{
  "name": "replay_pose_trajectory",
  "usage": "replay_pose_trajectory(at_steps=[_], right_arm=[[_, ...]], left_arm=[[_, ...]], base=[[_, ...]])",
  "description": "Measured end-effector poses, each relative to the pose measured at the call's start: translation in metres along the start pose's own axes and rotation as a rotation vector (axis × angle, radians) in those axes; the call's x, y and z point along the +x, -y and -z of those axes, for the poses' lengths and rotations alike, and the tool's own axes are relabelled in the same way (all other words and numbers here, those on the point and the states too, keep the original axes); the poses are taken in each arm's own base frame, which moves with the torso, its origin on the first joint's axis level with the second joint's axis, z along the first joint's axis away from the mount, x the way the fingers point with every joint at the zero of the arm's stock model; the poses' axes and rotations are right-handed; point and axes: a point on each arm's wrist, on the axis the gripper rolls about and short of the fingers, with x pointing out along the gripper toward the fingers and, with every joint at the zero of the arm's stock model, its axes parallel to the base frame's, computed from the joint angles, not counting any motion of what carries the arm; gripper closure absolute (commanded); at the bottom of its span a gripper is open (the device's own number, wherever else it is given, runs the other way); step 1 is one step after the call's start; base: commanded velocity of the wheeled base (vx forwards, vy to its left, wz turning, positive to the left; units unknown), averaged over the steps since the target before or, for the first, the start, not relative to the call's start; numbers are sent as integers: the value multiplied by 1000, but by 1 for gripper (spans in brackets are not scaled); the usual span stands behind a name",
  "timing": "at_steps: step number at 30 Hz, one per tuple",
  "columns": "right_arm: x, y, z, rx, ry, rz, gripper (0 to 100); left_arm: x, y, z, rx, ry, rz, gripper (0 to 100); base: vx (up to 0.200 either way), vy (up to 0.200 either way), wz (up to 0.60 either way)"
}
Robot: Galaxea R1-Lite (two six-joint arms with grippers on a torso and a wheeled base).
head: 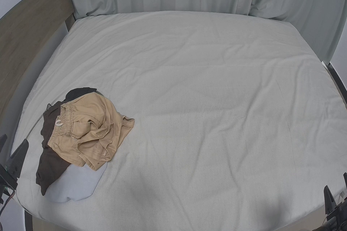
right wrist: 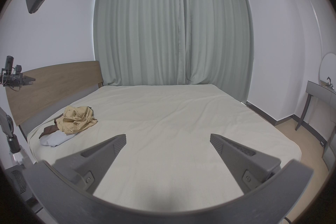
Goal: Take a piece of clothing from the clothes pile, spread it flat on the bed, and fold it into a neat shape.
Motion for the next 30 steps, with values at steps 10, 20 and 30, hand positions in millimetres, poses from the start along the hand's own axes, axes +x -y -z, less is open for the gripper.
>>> replay_pose_trajectory(at_steps=[10,20,30], right_arm=[[0,0,0,0,0,-1,0],[0,0,0,0,0,-3,0],[0,0,0,-2,0,-2,0]], left_arm=[[29,-1,1,-113,-84,24,0],[52,-7,5,-162,-153,18,0],[70,-21,5,-186,-166,-3,0]], base=[[0,0,0],[0,0,0],[0,0,0]])
